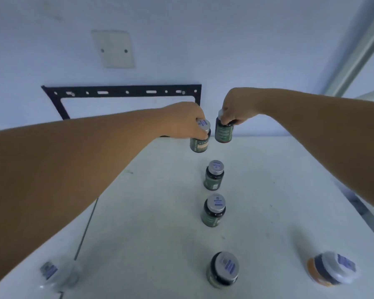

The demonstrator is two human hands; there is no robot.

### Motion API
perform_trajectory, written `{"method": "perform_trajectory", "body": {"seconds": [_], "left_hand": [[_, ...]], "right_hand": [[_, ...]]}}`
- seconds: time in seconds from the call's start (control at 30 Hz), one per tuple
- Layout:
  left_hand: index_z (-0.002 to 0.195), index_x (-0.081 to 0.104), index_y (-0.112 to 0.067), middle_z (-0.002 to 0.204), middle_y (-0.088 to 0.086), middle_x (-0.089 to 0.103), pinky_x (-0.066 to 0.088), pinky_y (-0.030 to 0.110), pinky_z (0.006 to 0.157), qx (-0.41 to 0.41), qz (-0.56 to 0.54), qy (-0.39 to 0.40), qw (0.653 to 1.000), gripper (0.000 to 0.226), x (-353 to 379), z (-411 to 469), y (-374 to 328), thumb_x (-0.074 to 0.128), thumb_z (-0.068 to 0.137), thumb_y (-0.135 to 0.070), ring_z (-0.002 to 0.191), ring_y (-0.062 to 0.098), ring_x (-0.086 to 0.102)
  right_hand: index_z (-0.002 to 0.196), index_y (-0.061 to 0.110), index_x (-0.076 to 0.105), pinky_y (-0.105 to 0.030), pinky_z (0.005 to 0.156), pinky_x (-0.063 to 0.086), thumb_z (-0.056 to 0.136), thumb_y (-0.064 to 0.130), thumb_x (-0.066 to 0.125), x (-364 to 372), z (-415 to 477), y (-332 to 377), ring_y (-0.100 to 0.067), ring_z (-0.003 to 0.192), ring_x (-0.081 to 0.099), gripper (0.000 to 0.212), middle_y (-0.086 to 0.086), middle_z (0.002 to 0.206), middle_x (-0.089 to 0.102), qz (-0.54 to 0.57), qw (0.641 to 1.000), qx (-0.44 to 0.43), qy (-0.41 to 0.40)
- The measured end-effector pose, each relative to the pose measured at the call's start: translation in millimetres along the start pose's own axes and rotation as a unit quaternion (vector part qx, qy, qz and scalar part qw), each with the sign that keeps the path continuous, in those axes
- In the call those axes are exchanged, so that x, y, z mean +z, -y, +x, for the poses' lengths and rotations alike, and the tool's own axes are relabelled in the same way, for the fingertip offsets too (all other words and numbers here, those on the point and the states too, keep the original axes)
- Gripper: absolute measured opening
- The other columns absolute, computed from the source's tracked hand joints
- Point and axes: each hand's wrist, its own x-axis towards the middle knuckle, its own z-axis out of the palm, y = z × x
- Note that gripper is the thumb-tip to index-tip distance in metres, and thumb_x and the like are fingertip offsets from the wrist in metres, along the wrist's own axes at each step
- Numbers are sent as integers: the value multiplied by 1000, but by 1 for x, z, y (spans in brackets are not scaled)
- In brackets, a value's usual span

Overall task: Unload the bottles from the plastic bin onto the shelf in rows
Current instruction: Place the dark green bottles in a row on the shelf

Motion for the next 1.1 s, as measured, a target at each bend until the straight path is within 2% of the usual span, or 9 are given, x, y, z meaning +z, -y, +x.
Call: {"method": "perform_trajectory", "body": {"seconds": [0.17,0.3,0.4,0.47,0.53,0.6,0.73,0.83,1.1], "left_hand": [[84,66,-10,77,4,62,37,27,52,-40,-21,31,998,32,45,36,4,70,79,-41,62,19,55],[92,69,-12,87,8,69,46,32,58,-47,-18,65,997,32,76,48,8,71,78,-40,75,24,66],[101,68,-8,96,11,70,51,36,67,-42,-11,75,996,34,89,48,11,73,78,-34,85,27,66],[109,64,-9,106,10,68,52,41,76,-43,-14,74,996,42,89,47,15,74,79,-36,92,28,65],[126,57,-16,123,2,63,52,43,88,-50,-27,73,996,59,82,45,18,75,78,-44,105,23,63],[138,48,-21,137,-2,56,48,37,96,-43,-42,70,996,70,69,41,17,73,78,-47,118,18,58],[135,53,-20,134,-1,59,45,29,92,39,2,36,999,61,43,33,-9,74,79,-33,118,18,57],[135,54,-20,134,-4,58,45,34,100,128,21,28,991,58,32,25,-54,73,81,-30,119,17,56],[129,59,-22,121,-8,63,50,33,97,352,-2,85,932,52,61,-27,-221,76,81,-31,107,14,61]], "right_hand": [[74,21,65,-22,46,40,78,31,76,31,57,-5,-11,53,56,15,4,66,63,-19,999,-35,24],[59,12,51,-30,58,37,80,31,65,63,80,-9,-24,65,49,32,-5,65,53,-56,995,-67,47],[66,5,52,-30,57,35,81,26,65,82,78,-13,-27,69,48,29,-11,72,51,-50,996,-48,59],[84,3,59,-31,61,39,84,25,67,87,72,-17,-33,79,56,24,-14,84,57,-38,997,-35,54],[124,2,54,-35,79,50,85,28,70,86,63,-24,-36,104,61,49,-15,113,62,-10,1000,-12,22],[139,4,43,-43,96,50,86,31,71,79,42,-27,-35,116,57,66,-16,129,58,4,1000,14,-9],[133,1,52,-45,99,49,88,32,68,59,-24,-42,-36,117,57,56,-16,131,59,14,995,91,-44],[126,-3,59,-46,98,50,88,34,65,49,-97,-52,-36,113,61,53,-17,125,64,11,984,167,-62],[116,10,69,-38,93,51,84,36,71,60,-323,-93,-31,103,63,41,-10,115,69,24,929,361,-79]]}}
